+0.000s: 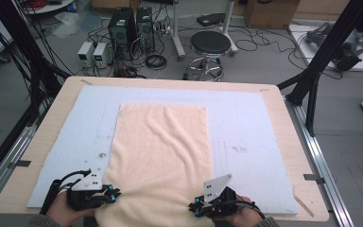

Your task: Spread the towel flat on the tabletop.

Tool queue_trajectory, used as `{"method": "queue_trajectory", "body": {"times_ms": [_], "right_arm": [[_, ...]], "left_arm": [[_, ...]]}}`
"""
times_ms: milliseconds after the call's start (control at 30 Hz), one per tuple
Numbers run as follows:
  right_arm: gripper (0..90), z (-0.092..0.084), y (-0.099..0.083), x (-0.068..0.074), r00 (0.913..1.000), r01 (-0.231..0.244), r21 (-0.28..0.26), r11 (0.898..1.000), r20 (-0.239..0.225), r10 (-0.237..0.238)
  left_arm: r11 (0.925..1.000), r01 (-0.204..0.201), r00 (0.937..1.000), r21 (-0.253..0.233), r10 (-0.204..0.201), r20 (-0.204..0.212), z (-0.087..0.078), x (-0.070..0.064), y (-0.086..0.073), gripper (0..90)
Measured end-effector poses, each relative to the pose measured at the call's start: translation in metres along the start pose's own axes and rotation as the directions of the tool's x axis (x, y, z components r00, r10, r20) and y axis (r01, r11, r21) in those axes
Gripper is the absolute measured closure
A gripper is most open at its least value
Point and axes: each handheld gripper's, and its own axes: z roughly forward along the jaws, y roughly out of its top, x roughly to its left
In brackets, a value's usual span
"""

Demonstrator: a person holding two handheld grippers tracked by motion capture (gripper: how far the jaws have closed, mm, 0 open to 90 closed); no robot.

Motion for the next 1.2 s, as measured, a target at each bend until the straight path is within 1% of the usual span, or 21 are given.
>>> {"method": "queue_trajectory", "body": {"times_ms": [33, 133, 233, 300, 333, 367, 400, 467, 533, 600, 667, 767, 867, 900, 967, 1000, 1033, 1067, 1100, 1167, 1200], "right_arm": [[78.8, 0.001, 0.001, 0.002, 0.9998, 0.012, 0.003, 1.000, -0.014, -0.012], [69.7, -0.003, 0.002, 0.001, 0.9997, 0.005, -0.015, 1.000, 0.025, -0.004], [64.4, -0.016, 0.001, -0.009, 0.9946, -0.046, -0.079, 0.996, 0.090, 0.053], [60.9, -0.023, 0.000, -0.015, 0.9870, -0.072, -0.114, 0.991, 0.135, 0.087], [58.5, -0.027, -0.001, -0.019, 0.9825, -0.079, -0.126, 0.989, 0.158, 0.099], [54.9, -0.032, -0.002, -0.024, 0.9733, -0.094, -0.144, 0.985, 0.195, 0.121], [52.5, -0.035, -0.002, -0.029, 0.9666, -0.109, -0.157, 0.982, 0.214, 0.141], [47.7, -0.040, -0.003, -0.037, 0.9537, -0.134, -0.176, 0.975, 0.244, 0.176], [39.5, -0.044, -0.002, -0.046, 0.9391, -0.162, -0.192, 0.968, 0.271, 0.211], [36.2, -0.048, -0.001, -0.053, 0.9253, -0.173, -0.211, 0.962, 0.300, 0.232], [33.0, -0.051, 0.000, -0.060, 0.9141, -0.189, -0.229, 0.955, 0.315, 0.256], [28.7, -0.056, 0.002, -0.071, 0.9027, -0.202, -0.255, 0.946, 0.326, 0.281], [26.5, -0.058, 0.006, -0.082, 0.8970, -0.205, -0.261, 0.943, 0.336, 0.288], [25.4, -0.058, 0.007, -0.086, 0.8963, -0.211, -0.261, 0.942, 0.333, 0.293], [23.9, -0.058, 0.010, -0.092, 0.8897, -0.217, -0.258, 0.941, 0.344, 0.300], [23.7, -0.058, 0.011, -0.095, 0.8898, -0.218, -0.262, 0.940, 0.343, 0.301], [23.3, -0.058, 0.013, -0.099, 0.8886, -0.220, -0.265, 0.939, 0.342, 0.305], [22.9, -0.058, 0.014, -0.100, 0.8860, -0.225, -0.264, 0.938, 0.345, 0.310], [22.5, -0.058, 0.016, -0.103, 0.8830, -0.225, -0.270, 0.936, 0.350, 0.313], [21.4, -0.059, 0.018, -0.108, 0.8812, -0.229, -0.276, 0.934, 0.349, 0.319], [20.7, -0.060, 0.019, -0.110, 0.8772, -0.232, -0.278, 0.932, 0.354, 0.324]], "left_arm": [[1.0000, 0.004, 1.0000, -0.006, -0.004, 0.001, -0.001, 0.000, 0.000, 83.7], [0.9991, 0.022, 0.9997, -0.037, -0.022, 0.007, -0.004, 0.000, 0.002, 76.8], [0.9961, 0.046, 0.9989, -0.075, -0.047, -0.001, -0.008, 0.002, 0.005, 68.6], [0.9943, 0.050, 0.9985, -0.095, -0.052, -0.016, -0.010, 0.005, 0.007, 65.8], [0.9924, 0.054, 0.9980, -0.110, -0.057, -0.026, -0.011, 0.007, 0.008, 63.6], [0.9907, 0.062, 0.9974, -0.121, -0.066, -0.030, -0.011, 0.009, 0.010, 62.0], [0.9895, 0.069, 0.9968, -0.127, -0.074, -0.032, -0.012, 0.011, 0.011, 60.5], [0.9871, 0.078, 0.9957, -0.140, -0.084, -0.039, -0.011, 0.015, 0.014, 56.7], [0.9843, 0.087, 0.9943, -0.153, -0.096, -0.047, -0.011, 0.020, 0.018, 53.3], [0.9813, 0.096, 0.9926, -0.167, -0.107, -0.059, -0.010, 0.025, 0.022, 50.1], [0.9797, 0.097, 0.9900, -0.175, -0.113, -0.084, -0.010, 0.030, 0.026, 47.5], [0.9755, 0.106, 0.9861, -0.193, -0.128, -0.106, -0.010, 0.036, 0.032, 44.1], [0.9719, 0.112, 0.9830, -0.207, -0.139, -0.120, -0.011, 0.044, 0.039, 40.9], [0.9681, 0.121, 0.9808, -0.219, -0.151, -0.124, -0.012, 0.046, 0.041, 40.0], [0.9646, 0.128, 0.9784, -0.231, -0.161, -0.130, -0.013, 0.052, 0.044, 38.5], [0.9608, 0.134, 0.9760, -0.243, -0.171, -0.135, -0.014, 0.054, 0.046, 37.8], [0.9613, 0.134, 0.9753, -0.241, -0.171, -0.140, -0.015, 0.056, 0.047, 37.7], [0.9597, 0.135, 0.9729, -0.247, -0.175, -0.151, -0.015, 0.058, 0.048, 37.2], [0.9557, 0.140, 0.9710, -0.259, -0.184, -0.152, -0.015, 0.060, 0.049, 36.0], [0.9519, 0.148, 0.9675, -0.268, -0.196, -0.160, -0.015, 0.064, 0.050, 34.9], [0.9512, 0.150, 0.9671, -0.270, -0.198, -0.160, -0.015, 0.066, 0.051, 34.3]]}}
